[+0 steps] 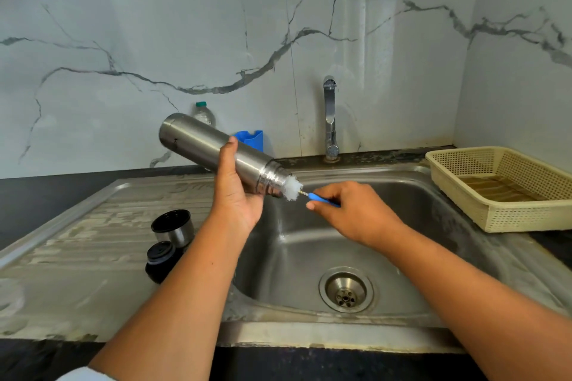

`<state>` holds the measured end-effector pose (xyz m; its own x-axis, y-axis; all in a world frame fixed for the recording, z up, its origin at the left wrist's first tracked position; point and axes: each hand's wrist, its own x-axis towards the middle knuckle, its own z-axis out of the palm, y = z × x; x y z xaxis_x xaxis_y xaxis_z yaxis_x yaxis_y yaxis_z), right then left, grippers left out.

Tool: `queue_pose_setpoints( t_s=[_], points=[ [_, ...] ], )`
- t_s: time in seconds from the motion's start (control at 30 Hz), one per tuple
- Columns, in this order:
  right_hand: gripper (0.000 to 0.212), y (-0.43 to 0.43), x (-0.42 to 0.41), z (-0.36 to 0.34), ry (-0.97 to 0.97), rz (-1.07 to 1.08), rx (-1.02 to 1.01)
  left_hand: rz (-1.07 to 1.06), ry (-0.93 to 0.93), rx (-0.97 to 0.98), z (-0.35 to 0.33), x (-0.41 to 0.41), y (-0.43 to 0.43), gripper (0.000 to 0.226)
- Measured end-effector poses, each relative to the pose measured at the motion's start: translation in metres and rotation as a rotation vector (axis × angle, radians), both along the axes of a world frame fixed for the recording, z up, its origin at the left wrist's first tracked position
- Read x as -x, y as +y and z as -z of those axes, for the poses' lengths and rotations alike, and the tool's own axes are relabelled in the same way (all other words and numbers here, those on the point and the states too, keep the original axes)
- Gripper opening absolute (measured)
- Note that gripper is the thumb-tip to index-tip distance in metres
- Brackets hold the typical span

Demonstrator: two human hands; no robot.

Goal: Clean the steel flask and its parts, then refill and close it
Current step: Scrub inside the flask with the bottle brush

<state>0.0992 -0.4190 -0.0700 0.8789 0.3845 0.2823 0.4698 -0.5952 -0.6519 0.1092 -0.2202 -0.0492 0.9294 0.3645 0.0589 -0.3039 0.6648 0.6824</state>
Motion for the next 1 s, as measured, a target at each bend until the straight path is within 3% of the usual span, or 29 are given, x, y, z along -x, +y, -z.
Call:
queue_pose_setpoints(
  t_s=[0.13,0.27,0.33,0.5,0.67,0.8,1.0],
  points=[
    [0.021,0.012,0.004,0.002,-0.118,0.054,0.049,0.039,0.048,-0.070,0.004,-0.003,-0.019,0.052],
    [0.037,0.000,0.007,-0.004,-0.216,0.051,0.177,-0.023,-0.013,0.046,-0.007,-0.004,0.007,0.050],
    [0.034,0.006,0.009,-0.003,-0.255,0.047,0.230,-0.037,-0.018,0.078,-0.006,-0.002,0.012,0.046],
    [0.022,0.022,0.015,0.002,-0.247,-0.010,0.213,0.053,0.060,-0.069,0.006,0.001,-0.016,0.044],
    [0.025,0.001,0.010,-0.006,-0.294,0.016,0.275,0.019,-0.032,0.035,-0.003,-0.007,0.005,0.072],
    [0.022,0.020,0.016,-0.002,-0.298,-0.013,0.273,0.078,0.050,-0.043,0.008,0.003,-0.018,0.049],
    [0.025,-0.005,0.010,-0.014,-0.348,0.011,0.339,0.005,-0.030,0.086,-0.007,0.001,0.004,0.067]
  ],
)
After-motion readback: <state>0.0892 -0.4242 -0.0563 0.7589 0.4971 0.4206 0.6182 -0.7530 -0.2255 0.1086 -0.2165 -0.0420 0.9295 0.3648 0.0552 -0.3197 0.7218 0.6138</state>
